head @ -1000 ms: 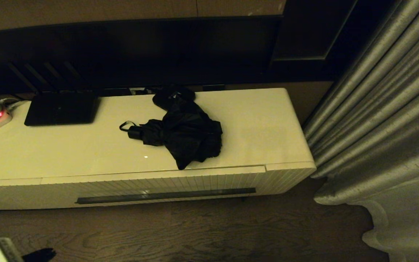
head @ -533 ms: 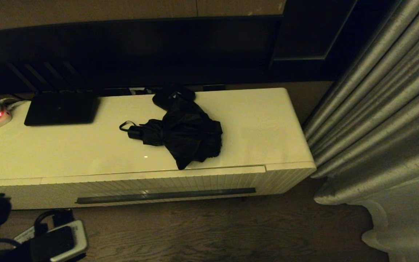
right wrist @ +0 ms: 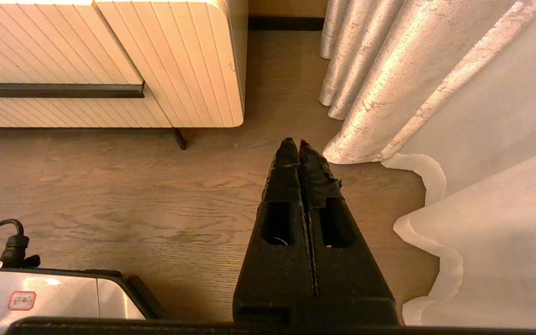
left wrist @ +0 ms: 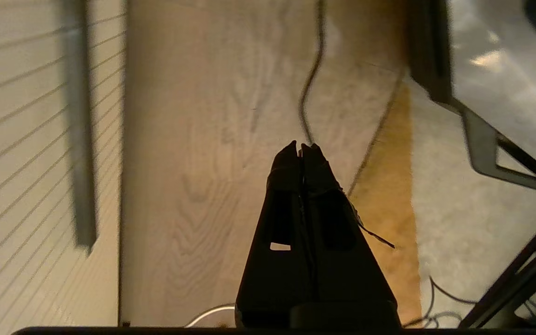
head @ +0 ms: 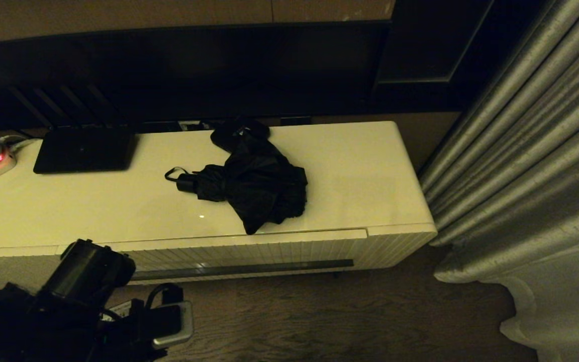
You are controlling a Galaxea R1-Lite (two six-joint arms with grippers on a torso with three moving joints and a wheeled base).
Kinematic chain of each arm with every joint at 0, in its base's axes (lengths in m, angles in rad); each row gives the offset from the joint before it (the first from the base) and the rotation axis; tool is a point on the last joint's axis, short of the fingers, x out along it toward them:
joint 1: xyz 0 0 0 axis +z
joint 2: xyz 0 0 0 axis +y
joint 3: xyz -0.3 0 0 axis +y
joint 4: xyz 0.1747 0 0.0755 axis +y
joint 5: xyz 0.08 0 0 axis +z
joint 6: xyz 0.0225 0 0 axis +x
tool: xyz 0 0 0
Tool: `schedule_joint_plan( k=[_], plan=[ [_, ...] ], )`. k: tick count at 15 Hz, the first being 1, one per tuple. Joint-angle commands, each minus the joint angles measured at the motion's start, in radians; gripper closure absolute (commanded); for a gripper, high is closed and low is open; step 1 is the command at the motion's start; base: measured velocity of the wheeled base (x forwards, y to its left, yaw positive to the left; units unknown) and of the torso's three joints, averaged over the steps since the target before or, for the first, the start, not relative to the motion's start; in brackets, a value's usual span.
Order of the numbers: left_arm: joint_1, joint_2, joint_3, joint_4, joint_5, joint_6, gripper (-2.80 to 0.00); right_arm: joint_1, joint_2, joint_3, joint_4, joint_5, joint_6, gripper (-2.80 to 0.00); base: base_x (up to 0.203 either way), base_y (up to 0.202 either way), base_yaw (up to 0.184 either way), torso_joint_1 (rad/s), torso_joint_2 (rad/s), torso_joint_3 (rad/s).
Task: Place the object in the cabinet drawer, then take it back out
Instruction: Open the drawer
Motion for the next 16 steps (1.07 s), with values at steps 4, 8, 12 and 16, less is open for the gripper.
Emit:
schedule_joint_plan(
  k=[4, 8, 12, 16],
  plan=[
    [-0.076, 0.123, 0.052, -0.115, 0.113, -0.009, 0.0, 0.0, 0.001, 0.0, 0.0, 0.001, 0.0, 0.0, 0.0, 0.0, 0.0, 0.0, 0.0, 0.0],
    [-0.092, 0.17, 0.079, -0.202, 0.202, 0.01, 0.0, 0.0, 0.001, 0.0, 0.0, 0.001, 0.0, 0.0, 0.0, 0.0, 0.0, 0.0, 0.0, 0.0],
    [-0.092, 0.185, 0.104, -0.224, 0.217, 0.062, 0.0, 0.0, 0.001, 0.0, 0.0, 0.001, 0.0, 0.0, 0.0, 0.0, 0.0, 0.0, 0.0, 0.0],
    [-0.095, 0.18, 0.118, -0.272, 0.139, 0.2, 0.0, 0.0, 0.001, 0.0, 0.0, 0.001, 0.0, 0.0, 0.0, 0.0, 0.0, 0.0, 0.0, 0.0]
  ],
)
